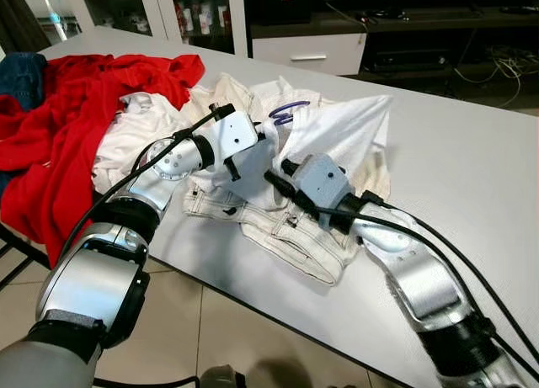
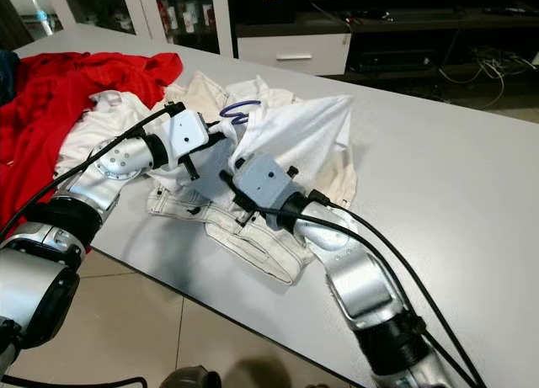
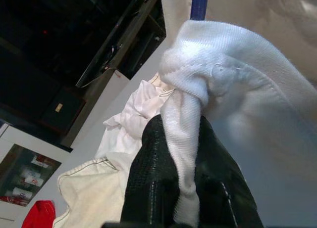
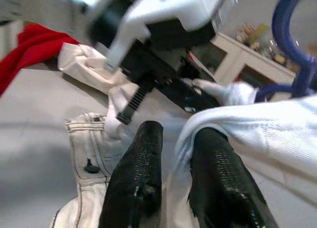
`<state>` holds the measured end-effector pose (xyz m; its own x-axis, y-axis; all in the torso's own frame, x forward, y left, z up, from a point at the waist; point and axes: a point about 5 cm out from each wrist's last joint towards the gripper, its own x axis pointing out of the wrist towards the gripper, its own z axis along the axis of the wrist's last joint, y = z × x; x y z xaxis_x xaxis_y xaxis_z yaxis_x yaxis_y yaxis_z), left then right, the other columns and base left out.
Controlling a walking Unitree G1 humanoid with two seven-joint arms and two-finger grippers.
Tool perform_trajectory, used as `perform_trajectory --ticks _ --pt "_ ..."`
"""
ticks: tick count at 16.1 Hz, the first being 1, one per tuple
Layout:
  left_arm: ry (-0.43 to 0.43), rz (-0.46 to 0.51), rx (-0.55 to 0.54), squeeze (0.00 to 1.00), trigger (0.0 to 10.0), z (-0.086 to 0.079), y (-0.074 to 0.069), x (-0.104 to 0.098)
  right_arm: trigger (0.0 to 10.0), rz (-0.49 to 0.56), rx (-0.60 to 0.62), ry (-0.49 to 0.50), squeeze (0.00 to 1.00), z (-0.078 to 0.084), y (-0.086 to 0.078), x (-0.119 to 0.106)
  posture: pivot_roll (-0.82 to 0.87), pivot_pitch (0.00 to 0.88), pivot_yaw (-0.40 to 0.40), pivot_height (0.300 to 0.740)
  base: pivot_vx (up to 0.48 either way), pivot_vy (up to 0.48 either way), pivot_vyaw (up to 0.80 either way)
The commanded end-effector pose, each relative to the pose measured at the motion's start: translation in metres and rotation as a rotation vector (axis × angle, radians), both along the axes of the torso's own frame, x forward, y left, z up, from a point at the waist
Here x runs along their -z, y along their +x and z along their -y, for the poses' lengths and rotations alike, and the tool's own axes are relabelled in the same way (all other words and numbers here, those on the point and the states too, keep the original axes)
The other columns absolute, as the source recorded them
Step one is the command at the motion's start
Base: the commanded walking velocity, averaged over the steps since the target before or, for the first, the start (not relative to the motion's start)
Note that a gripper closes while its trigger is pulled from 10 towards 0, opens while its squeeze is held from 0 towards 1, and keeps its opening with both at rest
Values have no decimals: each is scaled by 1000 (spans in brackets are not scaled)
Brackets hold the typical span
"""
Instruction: Hang hanger
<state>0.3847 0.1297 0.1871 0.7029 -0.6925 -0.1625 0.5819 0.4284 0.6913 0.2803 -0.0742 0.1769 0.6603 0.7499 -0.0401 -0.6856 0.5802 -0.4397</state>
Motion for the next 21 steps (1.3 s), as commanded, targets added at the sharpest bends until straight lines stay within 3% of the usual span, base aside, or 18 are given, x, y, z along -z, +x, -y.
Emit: perform_trajectory --ticks 1,4,5,6,7,8,11,12,15,16,18,19,21 --pt "-25 30 -4 0 10000 -4 0 -7 10000 24 -29 -7 0 5 -4 -4 118 0 61 740 0 0 0" --pt "-26 27 -12 0 10000 -7 0 -5 10000 17 -15 -59 0 17 -5 1 114 0 60 740 0 0 0" --pt "-29 27 -19 0 10000 -8 0 -5 10000 4 -11 -66 686 20 -6 3 114 0 60 740 0 0 0" --pt "-34 27 -26 0 10000 -9 0 -5 10000 -10 -7 -83 792 23 -6 6 114 0 60 740 0 0 0" --pt "-39 27 -28 0 10000 -9 0 -4 10000 -19 10 -95 706 26 -5 9 116 0 60 740 0 0 0" --pt "-40 26 -29 0 10000 -9 0 -3 10000 -9 23 -115 0 30 -3 9 118 0 60 740 0 0 0" --pt "-40 26 -28 0 10000 -11 -2 0 10000 54 135 -197 0 48 10 8 120 0 59 740 0 0 0" --pt "-43 28 -29 0 10000 -13 -3 1 10000 121 215 -243 0 60 18 1 123 0 57 740 0 0 0" --pt "-49 30 -32 0 10000 -14 -4 1 10000 128 198 -246 0 61 18 -3 122 0 55 740 0 0 0" --pt "-51 31 -32 0 10000 -13 -4 1 10000 127 192 -244 212 60 17 -2 123 0 53 740 0 0 0" --pt "-56 35 -33 0 10000 -13 -4 1 10000 136 178 -222 243 58 16 -5 120 0 54 740 0 0 0" --pt "-58 36 -33 0 10000 -12 -4 1 10000 128 151 -188 1000 56 13 -8 118 0 55 740 0 0 0" --pt "-58 36 -33 0 10000 -12 -4 1 10000 109 77 -159 1000 47 5 -9 117 0 56 740 0 0 0"
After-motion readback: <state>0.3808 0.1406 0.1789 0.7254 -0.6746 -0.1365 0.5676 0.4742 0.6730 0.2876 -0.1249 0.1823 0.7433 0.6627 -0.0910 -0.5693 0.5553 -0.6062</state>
